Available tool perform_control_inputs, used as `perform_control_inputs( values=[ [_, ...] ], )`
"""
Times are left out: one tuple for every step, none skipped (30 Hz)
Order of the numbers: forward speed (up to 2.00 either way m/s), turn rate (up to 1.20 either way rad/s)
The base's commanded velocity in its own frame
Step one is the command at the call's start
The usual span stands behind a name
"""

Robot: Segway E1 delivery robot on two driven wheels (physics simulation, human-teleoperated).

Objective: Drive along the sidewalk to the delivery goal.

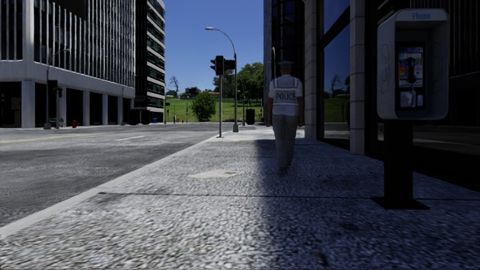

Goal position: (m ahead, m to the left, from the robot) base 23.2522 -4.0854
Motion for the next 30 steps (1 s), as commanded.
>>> perform_control_inputs(
  values=[
    [1.19, 0.00],
    [1.19, 0.00],
    [1.19, 0.00],
    [1.19, 0.00],
    [1.19, 0.00],
    [1.24, 0.00],
    [1.28, 0.00],
    [1.29, 0.00],
    [1.29, 0.00],
    [1.29, 0.00],
    [1.29, 0.00],
    [1.29, 0.00],
    [1.29, 0.00],
    [1.29, 0.00],
    [1.29, 0.00],
    [1.29, 0.00],
    [1.29, 0.00],
    [1.29, 0.00],
    [1.29, 0.00],
    [1.30, 0.00],
    [1.35, 0.00],
    [1.38, 0.00],
    [1.38, 0.00],
    [1.38, 0.00],
    [1.38, 0.00],
    [1.38, 0.00],
    [1.40, 0.00],
    [1.42, 0.00],
    [1.42, 0.00],
    [1.42, 0.00]
  ],
)
